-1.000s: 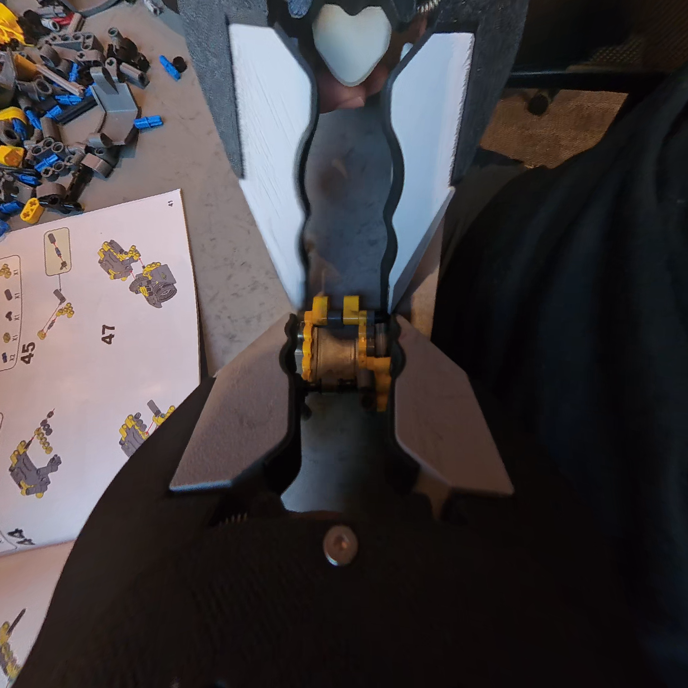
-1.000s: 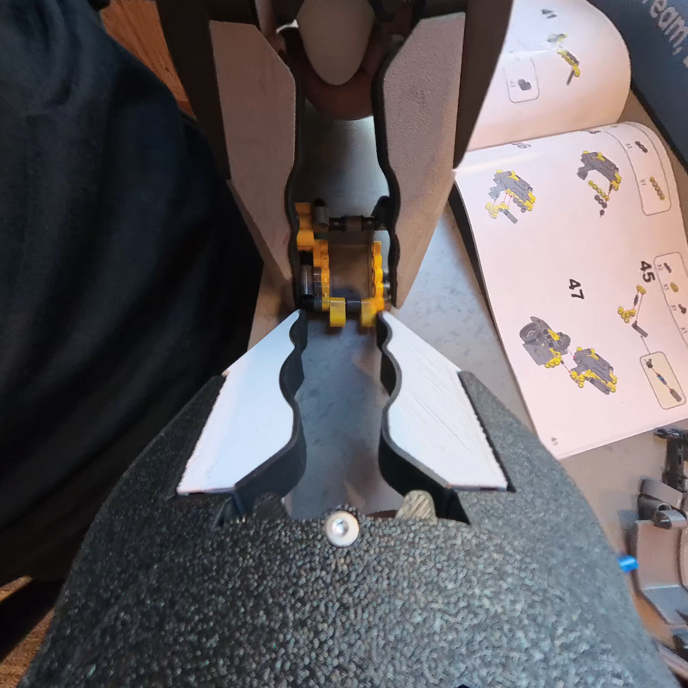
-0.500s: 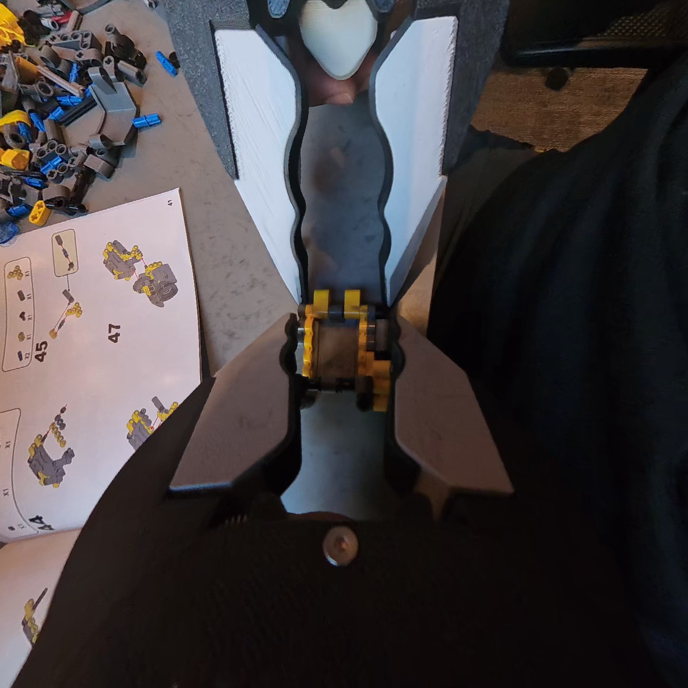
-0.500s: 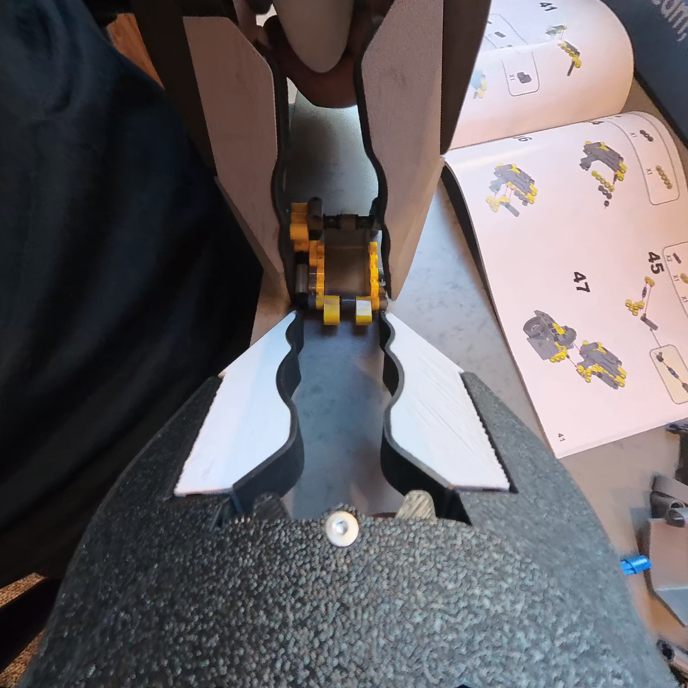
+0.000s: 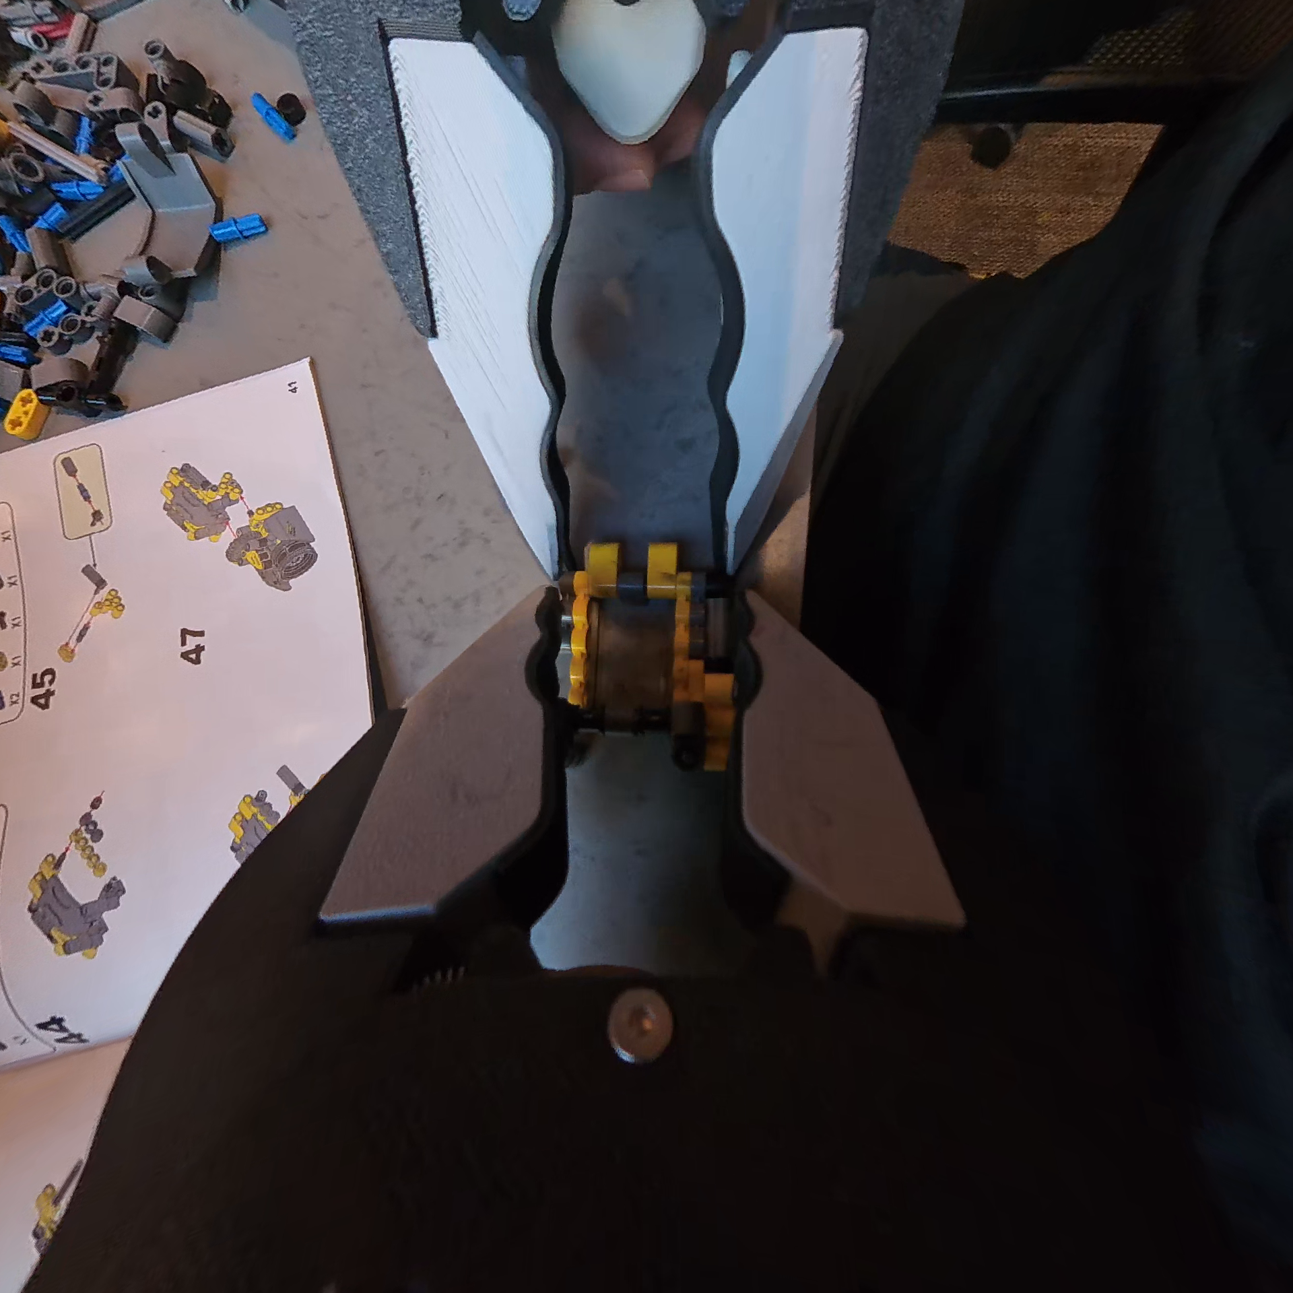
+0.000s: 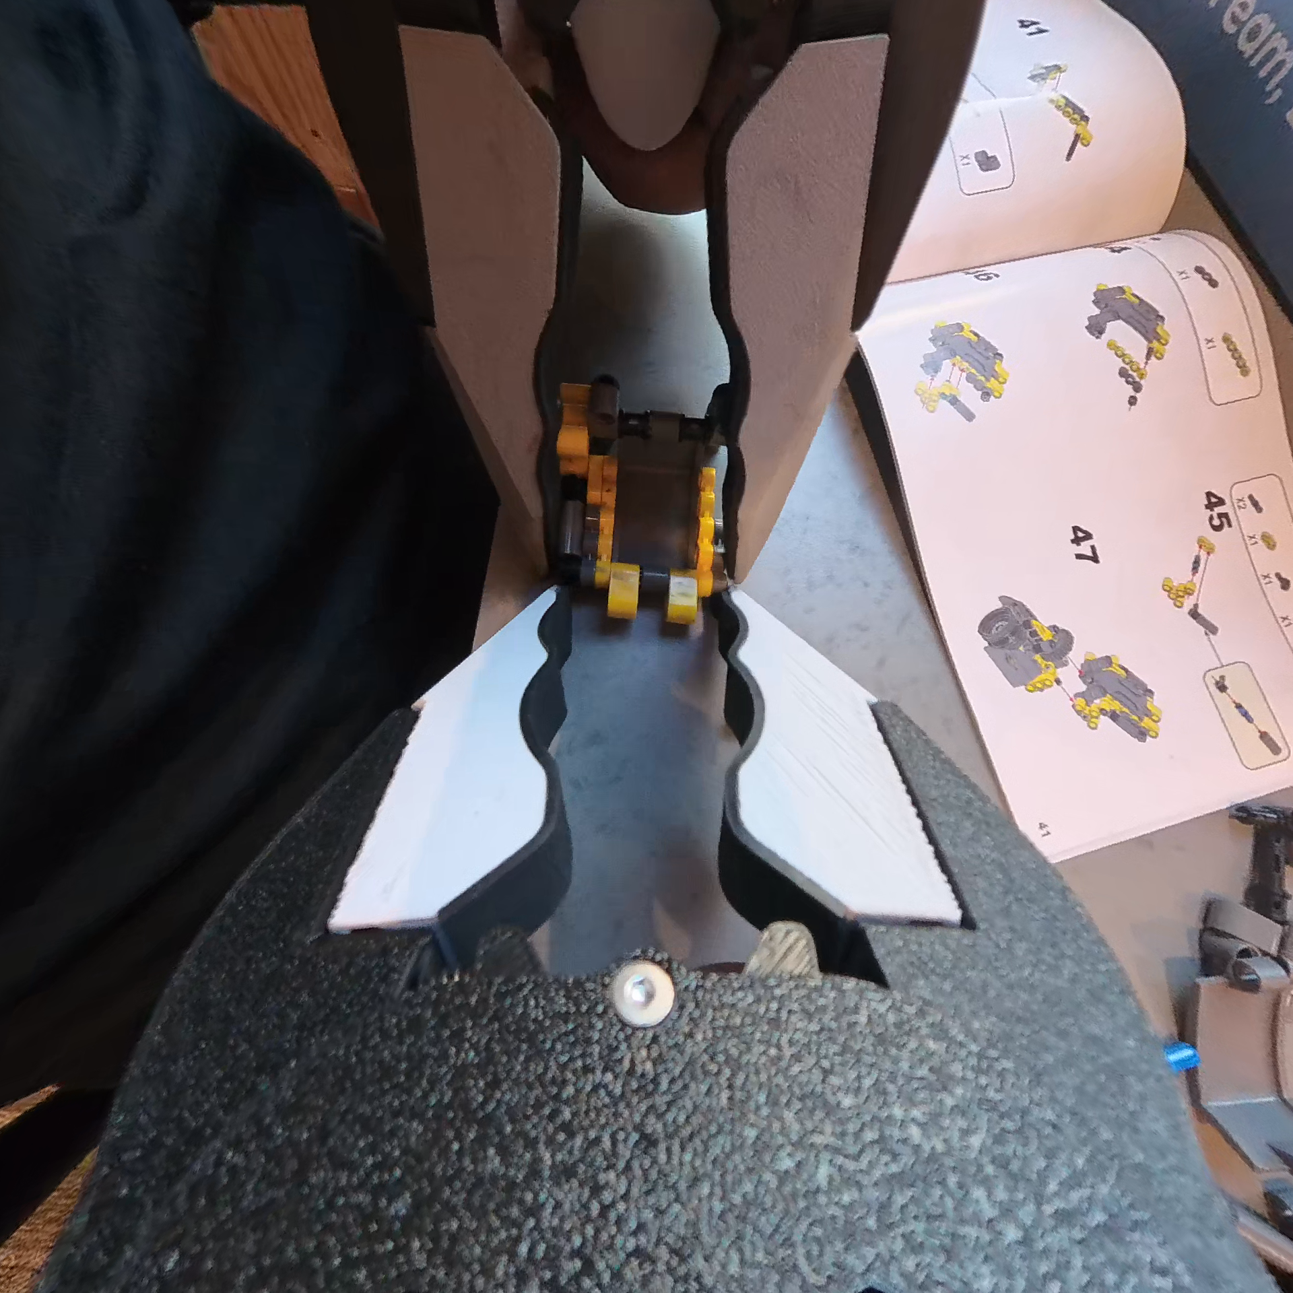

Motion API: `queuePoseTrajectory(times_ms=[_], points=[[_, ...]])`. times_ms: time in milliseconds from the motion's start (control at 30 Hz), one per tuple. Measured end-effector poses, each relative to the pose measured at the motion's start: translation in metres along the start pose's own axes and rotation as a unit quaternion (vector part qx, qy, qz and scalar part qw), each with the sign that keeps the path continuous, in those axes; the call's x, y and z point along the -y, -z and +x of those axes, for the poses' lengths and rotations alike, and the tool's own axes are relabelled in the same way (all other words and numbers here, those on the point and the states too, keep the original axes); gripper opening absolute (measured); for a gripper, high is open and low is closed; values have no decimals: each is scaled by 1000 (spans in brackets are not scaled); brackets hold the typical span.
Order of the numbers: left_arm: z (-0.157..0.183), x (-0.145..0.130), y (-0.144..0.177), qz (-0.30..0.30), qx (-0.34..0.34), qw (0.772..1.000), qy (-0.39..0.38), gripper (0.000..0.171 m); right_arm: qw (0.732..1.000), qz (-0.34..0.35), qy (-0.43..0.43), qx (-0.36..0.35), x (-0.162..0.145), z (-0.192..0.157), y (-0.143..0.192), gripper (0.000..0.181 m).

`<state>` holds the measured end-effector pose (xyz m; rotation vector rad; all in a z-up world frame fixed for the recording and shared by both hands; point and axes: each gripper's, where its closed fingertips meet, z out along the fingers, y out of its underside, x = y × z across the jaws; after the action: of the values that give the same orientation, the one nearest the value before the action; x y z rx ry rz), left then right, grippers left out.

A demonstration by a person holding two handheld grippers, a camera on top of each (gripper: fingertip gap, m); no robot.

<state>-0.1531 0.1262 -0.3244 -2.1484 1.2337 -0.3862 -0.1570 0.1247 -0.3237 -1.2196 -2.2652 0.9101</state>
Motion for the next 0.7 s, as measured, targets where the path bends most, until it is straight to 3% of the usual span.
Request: queuePoseTrajectory(times_ms=[300, 700], points=[[1, 0, 0, -9, -7, 1000, -8, 45, 1000, -21, 9, -5, 1, 0, -1, 39], [0, 0, 0, 9, -2, 1000, 8, 46, 1000, 11, -23, -3, 1, 0, -1, 41]])
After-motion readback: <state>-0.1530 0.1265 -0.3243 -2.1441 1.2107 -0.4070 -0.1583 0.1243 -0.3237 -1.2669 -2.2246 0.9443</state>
